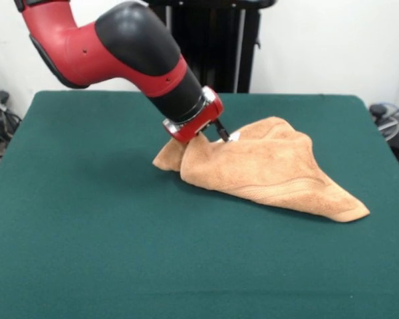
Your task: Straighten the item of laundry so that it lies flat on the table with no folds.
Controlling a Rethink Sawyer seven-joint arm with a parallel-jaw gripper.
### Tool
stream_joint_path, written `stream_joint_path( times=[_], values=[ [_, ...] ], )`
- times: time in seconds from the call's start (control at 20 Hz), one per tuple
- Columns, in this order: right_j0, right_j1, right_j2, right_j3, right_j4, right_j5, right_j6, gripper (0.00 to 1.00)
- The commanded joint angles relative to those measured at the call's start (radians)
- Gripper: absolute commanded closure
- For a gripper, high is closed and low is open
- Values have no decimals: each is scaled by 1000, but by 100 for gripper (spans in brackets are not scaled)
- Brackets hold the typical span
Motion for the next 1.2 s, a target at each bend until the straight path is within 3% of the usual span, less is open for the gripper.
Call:
stream_joint_path(
  times=[0.05, 0.3, 0.85, 1.2],
  values=[
    [-31, 8, 4, -24, -7, -256, 194, 0],
    [-2, -19, -54, 24, 60, -366, 350, 0],
    [-25, -16, -63, 98, 115, -532, 426, 0],
    [-84, 4, -37, 174, 93, -738, 497, 0]
  ],
)
